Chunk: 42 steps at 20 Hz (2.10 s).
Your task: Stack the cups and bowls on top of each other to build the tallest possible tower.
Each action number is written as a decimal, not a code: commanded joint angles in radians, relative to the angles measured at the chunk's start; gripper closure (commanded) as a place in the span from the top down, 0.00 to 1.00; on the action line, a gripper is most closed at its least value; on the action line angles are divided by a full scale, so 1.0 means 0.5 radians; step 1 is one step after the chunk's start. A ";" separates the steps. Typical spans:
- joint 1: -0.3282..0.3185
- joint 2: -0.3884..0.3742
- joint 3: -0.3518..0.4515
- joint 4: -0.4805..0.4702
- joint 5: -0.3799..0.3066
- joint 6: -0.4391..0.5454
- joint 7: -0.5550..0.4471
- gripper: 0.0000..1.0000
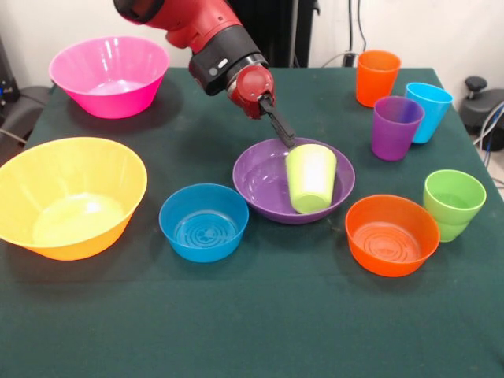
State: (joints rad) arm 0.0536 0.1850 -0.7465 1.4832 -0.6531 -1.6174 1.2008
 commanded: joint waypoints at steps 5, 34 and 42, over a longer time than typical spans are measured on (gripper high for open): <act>-0.055 -0.030 0.183 -0.087 0.052 -0.004 -0.054 1.00; 0.024 0.049 0.185 -0.132 0.114 0.129 -0.144 1.00; 0.048 0.126 0.170 -0.177 0.170 0.158 -0.215 1.00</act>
State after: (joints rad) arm 0.0606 0.1934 -0.7477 1.4834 -0.6371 -1.6433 1.2008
